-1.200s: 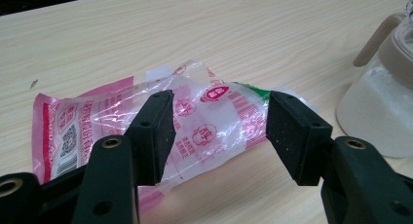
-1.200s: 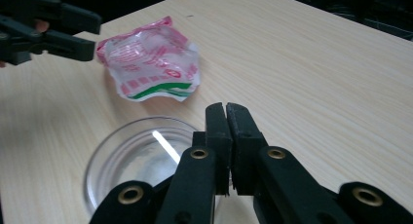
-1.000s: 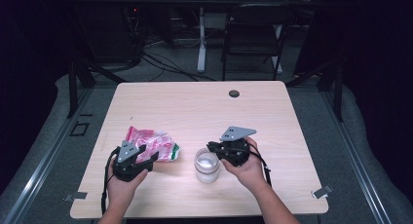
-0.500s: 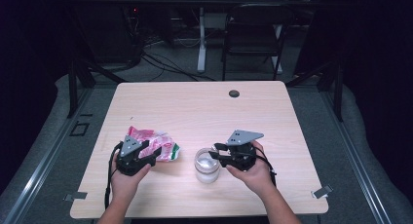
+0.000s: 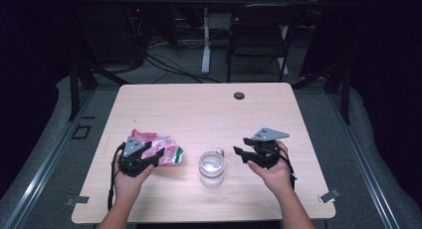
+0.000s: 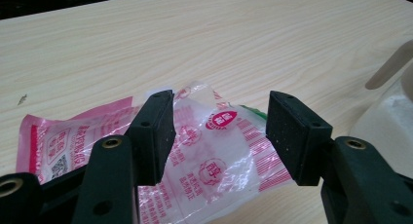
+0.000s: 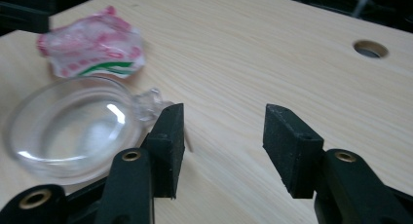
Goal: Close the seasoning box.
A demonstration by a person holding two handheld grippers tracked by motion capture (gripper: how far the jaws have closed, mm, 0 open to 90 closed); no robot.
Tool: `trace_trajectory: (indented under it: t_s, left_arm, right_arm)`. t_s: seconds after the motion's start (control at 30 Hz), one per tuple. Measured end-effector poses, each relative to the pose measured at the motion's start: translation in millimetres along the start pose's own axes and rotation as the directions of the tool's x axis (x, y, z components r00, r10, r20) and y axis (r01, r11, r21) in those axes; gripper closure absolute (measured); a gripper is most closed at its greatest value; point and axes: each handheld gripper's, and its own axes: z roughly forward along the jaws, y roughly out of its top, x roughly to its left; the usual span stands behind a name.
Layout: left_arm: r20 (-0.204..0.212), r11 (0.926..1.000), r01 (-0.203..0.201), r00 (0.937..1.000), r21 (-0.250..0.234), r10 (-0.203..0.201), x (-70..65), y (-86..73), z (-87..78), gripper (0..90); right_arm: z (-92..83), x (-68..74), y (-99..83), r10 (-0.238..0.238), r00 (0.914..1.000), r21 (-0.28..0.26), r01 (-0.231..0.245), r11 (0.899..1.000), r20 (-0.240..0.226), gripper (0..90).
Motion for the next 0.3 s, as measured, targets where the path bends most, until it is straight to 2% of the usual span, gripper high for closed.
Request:
trace_trajectory:
  t_s: [0.17,0.3]
  left_arm:
    - [-0.012,0.9998,0.018,0.9998,-0.007,-0.018,5.9,-1.5,-0.9,44.2]
    - [-0.019,0.9996,0.028,0.9994,-0.005,-0.028,10.4,-2.2,-1.7,44.5]
  right_arm:
    - [11.4,-15.8,-16.3,0.036,0.9939,0.062,-0.043,0.997,0.104,49.1]
    - [16.1,-24.8,-24.3,0.073,0.9882,0.091,-0.086,0.992,0.135,49.0]
